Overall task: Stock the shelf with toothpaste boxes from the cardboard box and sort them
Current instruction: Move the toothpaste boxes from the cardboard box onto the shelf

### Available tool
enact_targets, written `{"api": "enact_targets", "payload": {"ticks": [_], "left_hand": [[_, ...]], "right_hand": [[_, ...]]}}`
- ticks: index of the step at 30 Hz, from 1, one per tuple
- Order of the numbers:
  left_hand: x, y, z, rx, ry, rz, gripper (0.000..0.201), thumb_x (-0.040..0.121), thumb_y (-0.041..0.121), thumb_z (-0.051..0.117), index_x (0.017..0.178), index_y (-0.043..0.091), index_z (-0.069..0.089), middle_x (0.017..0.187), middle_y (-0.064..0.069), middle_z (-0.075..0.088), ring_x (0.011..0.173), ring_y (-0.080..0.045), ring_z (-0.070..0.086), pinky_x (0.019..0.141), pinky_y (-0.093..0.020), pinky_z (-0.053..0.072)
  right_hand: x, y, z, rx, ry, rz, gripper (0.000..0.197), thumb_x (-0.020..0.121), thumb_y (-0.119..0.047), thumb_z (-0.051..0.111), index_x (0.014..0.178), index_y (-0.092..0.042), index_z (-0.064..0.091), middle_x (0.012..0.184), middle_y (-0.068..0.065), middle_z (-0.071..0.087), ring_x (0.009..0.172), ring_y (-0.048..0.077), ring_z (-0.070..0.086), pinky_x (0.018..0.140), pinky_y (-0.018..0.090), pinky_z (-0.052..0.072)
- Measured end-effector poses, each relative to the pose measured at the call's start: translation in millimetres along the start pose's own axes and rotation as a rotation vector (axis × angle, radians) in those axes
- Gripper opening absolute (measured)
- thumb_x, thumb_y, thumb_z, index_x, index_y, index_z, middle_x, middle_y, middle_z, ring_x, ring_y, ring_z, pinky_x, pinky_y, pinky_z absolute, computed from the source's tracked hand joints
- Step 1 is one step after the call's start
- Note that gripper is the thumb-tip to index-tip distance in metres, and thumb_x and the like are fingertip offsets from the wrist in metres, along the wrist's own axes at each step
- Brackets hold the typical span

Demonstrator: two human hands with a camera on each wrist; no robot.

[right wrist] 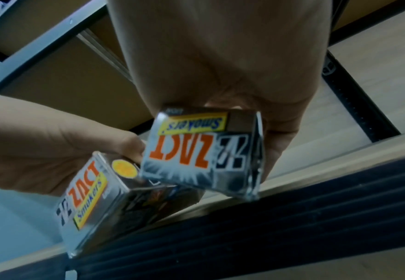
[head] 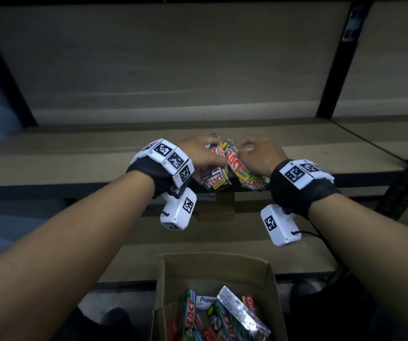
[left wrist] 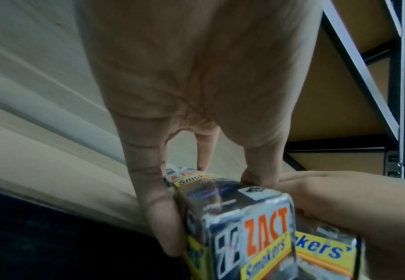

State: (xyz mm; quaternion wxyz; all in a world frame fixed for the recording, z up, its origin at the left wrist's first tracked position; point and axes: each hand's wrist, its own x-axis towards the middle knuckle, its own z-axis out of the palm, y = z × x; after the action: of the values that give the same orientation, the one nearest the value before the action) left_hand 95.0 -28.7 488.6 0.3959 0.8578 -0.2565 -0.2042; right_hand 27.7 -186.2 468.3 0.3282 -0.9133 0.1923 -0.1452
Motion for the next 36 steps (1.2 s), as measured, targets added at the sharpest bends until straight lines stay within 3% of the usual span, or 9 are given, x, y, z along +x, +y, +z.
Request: {"api": "enact_targets", "payload": {"ticks": [3,6,10,13,17,20,24,29,36], "left_hand": [[3,-2,0,-0.101,0.012,-0.044,0.033,0.089,0.017,0.071,0.113,0.024,0.050,0.066,-0.004,0.068,0.046,-0.014,0.065,0.043,-0.029,0.054],[5,-3,2,-0.109,0.021,-0.056,0.032,0.090,0.021,0.072,0.115,0.013,0.053,0.082,-0.009,0.066,0.064,-0.021,0.067,0.054,-0.038,0.061],[5,-7,1,-0.077,0.026,-0.067,0.052,0.088,0.022,0.074,0.132,0.010,0.050,0.111,-0.016,0.063,0.084,-0.027,0.063,0.059,-0.033,0.060],[1,-9,1,-0.088,0.027,-0.046,0.050,0.088,0.019,0.073,0.133,0.009,0.051,0.100,-0.013,0.063,0.081,-0.025,0.063,0.067,-0.037,0.060],[-5,-10,1,-0.070,0.010,-0.022,0.054,0.084,0.018,0.077,0.132,0.012,0.054,0.078,-0.004,0.063,0.060,-0.014,0.062,0.077,-0.041,0.062],[-11,-5,7,-0.032,0.003,0.010,0.060,0.079,0.021,0.082,0.132,0.015,0.054,0.115,-0.015,0.065,0.080,-0.025,0.070,0.077,-0.042,0.062],[-20,3,11,0.058,0.000,0.058,0.067,0.076,0.020,0.085,0.135,0.018,0.054,0.132,-0.009,0.054,0.087,-0.024,0.069,0.082,-0.042,0.061],[-20,-2,13,0.100,0.014,0.083,0.059,0.078,0.015,0.082,0.130,0.021,0.058,0.141,-0.006,0.048,0.097,-0.023,0.066,0.080,-0.036,0.061],[-4,-10,10,0.030,0.009,0.069,0.053,0.077,0.016,0.083,0.126,0.018,0.061,0.139,-0.005,0.053,0.099,-0.029,0.070,0.085,-0.042,0.060]], "right_hand": [[6,0,4,-0.029,0.034,0.020,0.020,0.080,-0.047,0.062,0.096,-0.035,0.068,0.126,0.007,0.061,0.109,0.024,0.062,0.094,0.036,0.053],[13,-1,9,-0.061,0.055,0.027,0.034,0.070,-0.059,0.062,0.089,-0.031,0.070,0.118,0.010,0.063,0.097,0.028,0.067,0.092,0.036,0.054],[9,0,2,-0.046,0.018,0.012,0.020,0.089,-0.038,0.063,0.097,-0.023,0.075,0.099,0.010,0.071,0.085,0.026,0.072,0.080,0.036,0.060],[5,5,-7,-0.070,-0.007,-0.039,0.020,0.093,-0.024,0.058,0.093,-0.020,0.077,0.083,0.002,0.076,0.081,0.019,0.072,0.076,0.032,0.059],[-8,2,-15,-0.101,-0.086,-0.100,0.007,0.084,-0.024,0.071,0.087,-0.026,0.078,0.087,-0.004,0.074,0.083,0.013,0.069,0.079,0.028,0.056],[-17,0,-19,-0.098,-0.119,-0.129,0.009,0.082,-0.025,0.073,0.090,-0.025,0.077,0.080,-0.002,0.073,0.070,0.011,0.065,0.073,0.026,0.053],[-26,-3,-24,-0.116,-0.146,-0.153,0.013,0.080,-0.028,0.078,0.092,-0.022,0.077,0.067,-0.009,0.064,0.061,0.004,0.057,0.065,0.022,0.043],[-29,0,-24,-0.144,-0.151,-0.178,0.014,0.082,-0.028,0.076,0.094,-0.022,0.077,0.068,-0.012,0.059,0.062,0.001,0.053,0.059,0.018,0.039],[-19,4,-19,-0.118,-0.139,-0.176,0.017,0.083,-0.031,0.075,0.099,-0.024,0.077,0.092,-0.005,0.068,0.079,0.007,0.058,0.073,0.021,0.039]]}}
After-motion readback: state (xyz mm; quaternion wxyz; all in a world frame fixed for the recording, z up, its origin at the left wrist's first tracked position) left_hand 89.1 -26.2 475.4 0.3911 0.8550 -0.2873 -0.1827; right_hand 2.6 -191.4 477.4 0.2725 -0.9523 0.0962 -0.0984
